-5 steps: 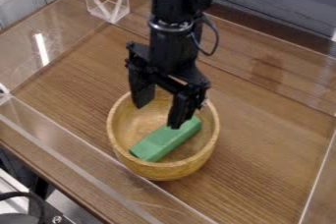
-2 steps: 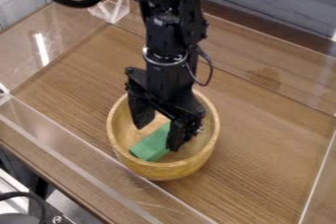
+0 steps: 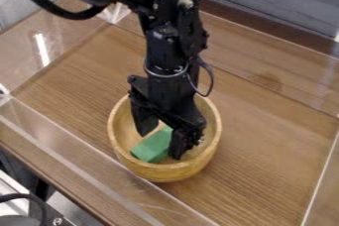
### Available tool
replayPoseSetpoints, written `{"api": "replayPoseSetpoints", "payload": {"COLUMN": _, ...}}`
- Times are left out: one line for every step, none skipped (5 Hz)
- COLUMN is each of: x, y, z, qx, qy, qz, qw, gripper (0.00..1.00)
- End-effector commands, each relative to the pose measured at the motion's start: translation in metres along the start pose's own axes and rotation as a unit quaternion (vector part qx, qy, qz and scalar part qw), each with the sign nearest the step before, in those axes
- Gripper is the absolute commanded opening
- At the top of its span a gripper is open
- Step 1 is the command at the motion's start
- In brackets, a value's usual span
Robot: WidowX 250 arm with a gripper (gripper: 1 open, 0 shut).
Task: Remove the green block from inside the brown bowl and put it on the table
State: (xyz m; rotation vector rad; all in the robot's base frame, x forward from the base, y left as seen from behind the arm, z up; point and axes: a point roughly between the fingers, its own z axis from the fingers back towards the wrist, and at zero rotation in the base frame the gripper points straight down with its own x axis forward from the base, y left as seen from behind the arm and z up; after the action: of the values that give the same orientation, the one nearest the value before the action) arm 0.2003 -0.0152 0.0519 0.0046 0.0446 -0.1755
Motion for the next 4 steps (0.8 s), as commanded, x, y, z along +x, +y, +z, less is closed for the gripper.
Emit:
{"api": "replayPoseSetpoints", "payload": {"x": 0.005, "y": -0.001, "z": 0.0, "qx": 0.0, "qy": -0.016, "qz": -0.005, "qw": 0.9999, "gripper": 1.0}}
{"api": "replayPoseSetpoints", "payload": {"x": 0.005, "y": -0.001, "z": -0.005, "qx": -0.002, "qy": -0.018, "qz": -0.007, "qw": 0.9998, "gripper": 1.0}}
{"api": "replayPoseSetpoints", "payload": {"x": 0.005, "y": 0.0, "z": -0.009, "qx": -0.003, "qy": -0.018, "qz": -0.007, "qw": 0.9998, "gripper": 1.0}}
{"api": "replayPoseSetpoints", "payload": {"x": 0.005, "y": 0.0, "z": -0.014, "qx": -0.004, "qy": -0.019, "qz": -0.005, "qw": 0.9998, "gripper": 0.0}}
